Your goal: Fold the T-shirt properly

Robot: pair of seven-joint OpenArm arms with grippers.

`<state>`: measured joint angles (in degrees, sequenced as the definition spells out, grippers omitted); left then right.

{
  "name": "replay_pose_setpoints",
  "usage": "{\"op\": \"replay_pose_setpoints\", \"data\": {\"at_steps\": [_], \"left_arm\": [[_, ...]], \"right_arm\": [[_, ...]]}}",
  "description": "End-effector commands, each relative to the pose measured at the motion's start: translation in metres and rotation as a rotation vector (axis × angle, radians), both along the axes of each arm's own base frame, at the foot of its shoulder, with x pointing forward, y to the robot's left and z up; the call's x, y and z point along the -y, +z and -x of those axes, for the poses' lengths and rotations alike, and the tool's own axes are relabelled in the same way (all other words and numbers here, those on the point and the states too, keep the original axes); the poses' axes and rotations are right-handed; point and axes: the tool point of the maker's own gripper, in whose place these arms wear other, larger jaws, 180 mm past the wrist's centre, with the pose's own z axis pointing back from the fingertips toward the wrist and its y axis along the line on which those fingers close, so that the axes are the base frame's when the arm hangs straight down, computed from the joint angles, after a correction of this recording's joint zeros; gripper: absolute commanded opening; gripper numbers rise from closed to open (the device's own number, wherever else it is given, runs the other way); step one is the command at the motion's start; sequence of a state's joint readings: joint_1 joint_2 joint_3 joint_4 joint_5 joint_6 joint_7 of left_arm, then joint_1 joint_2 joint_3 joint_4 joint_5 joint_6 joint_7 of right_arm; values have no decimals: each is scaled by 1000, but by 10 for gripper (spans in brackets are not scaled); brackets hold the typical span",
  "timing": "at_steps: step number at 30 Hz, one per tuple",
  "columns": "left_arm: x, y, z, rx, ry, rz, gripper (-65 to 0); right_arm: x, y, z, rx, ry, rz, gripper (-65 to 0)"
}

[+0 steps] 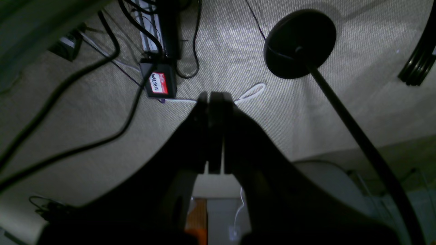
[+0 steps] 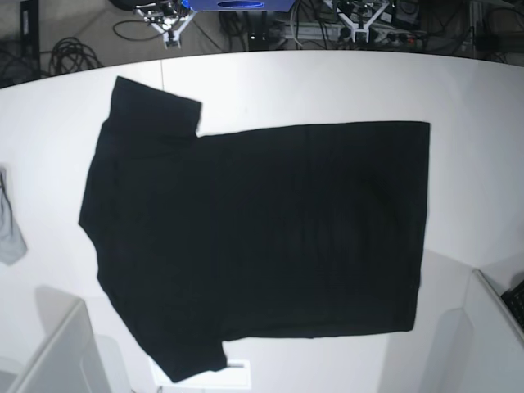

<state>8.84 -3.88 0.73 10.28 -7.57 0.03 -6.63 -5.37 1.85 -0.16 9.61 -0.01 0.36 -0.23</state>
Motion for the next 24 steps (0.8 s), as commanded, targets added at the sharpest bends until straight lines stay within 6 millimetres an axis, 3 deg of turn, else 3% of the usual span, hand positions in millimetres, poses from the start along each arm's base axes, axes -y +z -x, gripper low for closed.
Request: {"op": "replay_pose_setpoints", "data": {"at_steps": [1, 7, 19, 24], "left_arm": [[-3, 0, 6, -12, -3, -8, -650], [-3, -1, 19, -90, 5, -4, -650], [-4, 0, 27, -99, 4, -6, -650], [-14, 10, 18, 53, -26, -25, -650]], "right_arm": [[4, 0, -3, 5, -2, 11, -650], [3, 0, 1, -4, -2, 9, -650], [3, 0, 4, 19, -3, 9, -650], [21, 6, 14, 87, -2, 33, -650]]}}
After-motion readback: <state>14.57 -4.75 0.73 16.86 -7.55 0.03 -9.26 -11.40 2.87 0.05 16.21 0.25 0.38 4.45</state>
